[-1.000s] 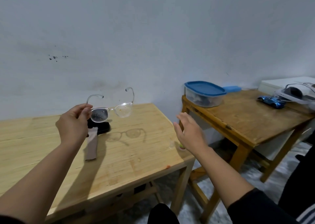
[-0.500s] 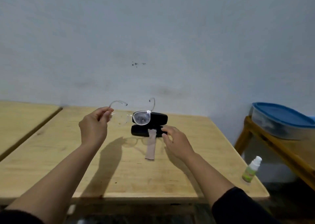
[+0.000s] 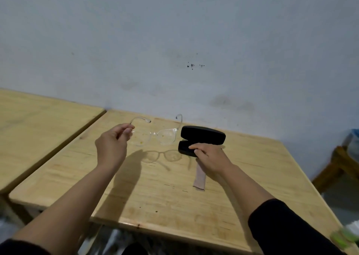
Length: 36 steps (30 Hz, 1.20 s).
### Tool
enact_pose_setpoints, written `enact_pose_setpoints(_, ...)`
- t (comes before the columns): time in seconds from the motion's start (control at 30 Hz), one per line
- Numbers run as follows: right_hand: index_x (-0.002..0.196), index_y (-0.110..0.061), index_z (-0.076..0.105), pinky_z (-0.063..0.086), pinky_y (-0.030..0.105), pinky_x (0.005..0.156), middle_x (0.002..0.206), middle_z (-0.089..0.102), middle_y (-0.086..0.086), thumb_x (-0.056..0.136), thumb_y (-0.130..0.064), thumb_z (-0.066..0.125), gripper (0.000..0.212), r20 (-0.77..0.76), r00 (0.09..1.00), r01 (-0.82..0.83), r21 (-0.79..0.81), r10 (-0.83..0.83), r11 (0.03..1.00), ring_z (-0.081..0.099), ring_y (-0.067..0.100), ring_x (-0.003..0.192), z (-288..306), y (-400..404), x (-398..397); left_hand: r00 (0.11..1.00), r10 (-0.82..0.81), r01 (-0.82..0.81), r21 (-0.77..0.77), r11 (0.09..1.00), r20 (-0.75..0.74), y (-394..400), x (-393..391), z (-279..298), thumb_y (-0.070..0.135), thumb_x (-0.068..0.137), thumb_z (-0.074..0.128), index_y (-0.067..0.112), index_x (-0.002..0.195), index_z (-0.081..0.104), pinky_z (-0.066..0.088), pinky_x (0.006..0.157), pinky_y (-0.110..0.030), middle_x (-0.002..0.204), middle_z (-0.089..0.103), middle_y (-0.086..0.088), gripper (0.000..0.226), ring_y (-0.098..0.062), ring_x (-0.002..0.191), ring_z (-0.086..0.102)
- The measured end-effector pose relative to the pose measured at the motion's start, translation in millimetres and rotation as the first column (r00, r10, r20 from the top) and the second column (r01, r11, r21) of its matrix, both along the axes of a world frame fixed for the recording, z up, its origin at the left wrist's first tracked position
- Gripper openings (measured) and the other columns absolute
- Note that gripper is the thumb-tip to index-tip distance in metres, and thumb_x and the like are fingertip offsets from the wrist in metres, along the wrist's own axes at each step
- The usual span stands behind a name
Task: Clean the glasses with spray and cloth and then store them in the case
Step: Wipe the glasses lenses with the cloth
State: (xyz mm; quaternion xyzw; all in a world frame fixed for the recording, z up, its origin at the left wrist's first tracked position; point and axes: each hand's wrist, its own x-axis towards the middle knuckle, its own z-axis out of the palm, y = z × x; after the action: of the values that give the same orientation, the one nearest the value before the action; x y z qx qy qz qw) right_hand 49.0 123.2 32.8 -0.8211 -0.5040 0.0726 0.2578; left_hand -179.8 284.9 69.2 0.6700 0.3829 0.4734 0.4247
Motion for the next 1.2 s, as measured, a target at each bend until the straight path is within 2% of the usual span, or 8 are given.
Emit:
enact_pose_setpoints(0.17, 0.120, -0.033, 0.060, 0.041, 0.038, 0.096, 0.123, 0.063, -0.007, 0.090, -0.035, 0.038, 0.037, 0.018, 1.000, -0.015, -0.021, 0.015, 1.000, 0.052, 0.017, 0.113, -4.3, 4.4, 3.7, 1.000, -0.004, 0.004, -0.005, 1.000, -0.009, -0.3, 6.7, -5.7, 0.016, 0.090, 0.057, 0.018, 0.095, 0.070, 0.041, 0.072, -0.009, 0.083, 0.070, -0.001, 0.014, -0.010, 0.080, 0.066)
enact_pose_setpoints(0.3, 0.111, -0.022, 0.067, 0.037, 0.027, 0.084, 0.104, 0.061, -0.006, 0.091, -0.027, 0.049, 0.028, -0.034, 0.999, -0.032, -0.016, 0.032, 0.999, 0.051, 0.013, 0.101, -6.6, 2.1, 10.2, 1.000, -0.007, 0.007, -0.014, 1.000, -0.011, 2.6, 9.8, -10.5, 0.017, 0.090, 0.057, 0.019, 0.095, 0.070, 0.042, 0.073, -0.011, 0.084, 0.071, -0.001, 0.014, -0.010, 0.080, 0.067)
enact_pose_setpoints(0.43, 0.111, -0.027, 0.066, 0.037, 0.016, 0.074, 0.104, 0.058, -0.004, 0.079, -0.036, 0.068, 0.033, -0.147, 0.988, -0.057, -0.016, 0.054, 0.998, 0.054, 0.011, 0.097, -4.6, -5.2, 20.8, 1.000, 0.002, -0.002, -0.030, 1.000, -0.008, 3.4, 10.8, -12.6, 0.016, 0.090, 0.057, 0.016, 0.096, 0.071, 0.043, 0.075, -0.012, 0.086, 0.071, -0.001, 0.015, -0.011, 0.082, 0.068)
enact_pose_setpoints(0.6, 0.106, -0.038, 0.062, 0.043, 0.020, 0.082, 0.113, 0.058, -0.001, 0.064, -0.037, 0.081, 0.046, -0.257, 0.953, -0.180, -0.056, 0.160, 0.982, 0.054, 0.009, 0.103, 2.0, -10.1, 30.5, 1.000, 0.008, -0.008, -0.036, 0.999, -0.016, 0.9, 13.7, -15.3, 0.016, 0.089, 0.058, 0.017, 0.095, 0.071, 0.044, 0.078, -0.016, 0.084, 0.071, -0.001, 0.014, -0.013, 0.083, 0.068)
enact_pose_setpoints(0.7, 0.101, -0.033, 0.068, 0.043, 0.024, 0.090, 0.115, 0.053, -0.001, 0.065, -0.031, 0.083, 0.039, -0.224, 0.951, -0.251, -0.158, 0.213, 0.955, 0.052, 0.012, 0.107, 7.4, -8.7, 34.7, 1.000, 0.002, -0.002, -0.045, 0.999, -0.011, -1.2, 15.8, -17.3, 0.016, 0.089, 0.058, 0.019, 0.094, 0.070, 0.043, 0.073, -0.012, 0.083, 0.070, 0.001, 0.014, -0.013, 0.083, 0.068)
enact_pose_setpoints(0.83, 0.092, -0.029, 0.073, 0.034, 0.022, 0.093, 0.119, 0.049, -0.001, 0.067, -0.026, 0.082, 0.027, -0.206, 0.959, -0.238, -0.200, 0.196, 0.950, 0.046, 0.010, 0.113, 8.1, -8.1, 33.1, 1.000, -0.002, 0.001, -0.031, 1.000, -0.028, -5.7, 18.8, -17.0, 0.018, 0.090, 0.058, 0.020, 0.094, 0.070, 0.041, 0.071, -0.009, 0.080, 0.069, 0.004, 0.014, -0.012, 0.083, 0.067)
enact_pose_setpoints(1.0, 0.070, -0.040, 0.066, 0.037, 0.023, 0.090, 0.114, 0.053, -0.001, 0.071, -0.024, 0.079, 0.021, -0.192, 0.968, -0.189, -0.136, 0.162, 0.972, 0.049, 0.011, 0.108, 6.8, -7.5, 26.0, 1.000, -0.009, 0.008, -0.035, 0.999, -0.018, -8.0, 20.9, -17.0, 0.016, 0.090, 0.058, 0.020, 0.094, 0.071, 0.044, 0.073, -0.013, 0.083, 0.070, 0.004, 0.014, -0.012, 0.083, 0.067)
enact_pose_setpoints(1.2, 0.067, -0.034, 0.064, 0.038, 0.020, 0.079, 0.101, 0.058, -0.001, 0.078, -0.016, 0.072, 0.023, -0.192, 0.975, -0.123, -0.038, 0.113, 0.992, 0.054, 0.014, 0.096, 3.4, -5.5, 21.9, 0.999, -0.010, 0.010, -0.002, 1.000, -0.053, -9.6, 20.3, -18.4, 0.017, 0.089, 0.058, 0.019, 0.096, 0.071, 0.043, 0.071, -0.012, 0.082, 0.069, 0.004, 0.014, -0.012, 0.082, 0.067)
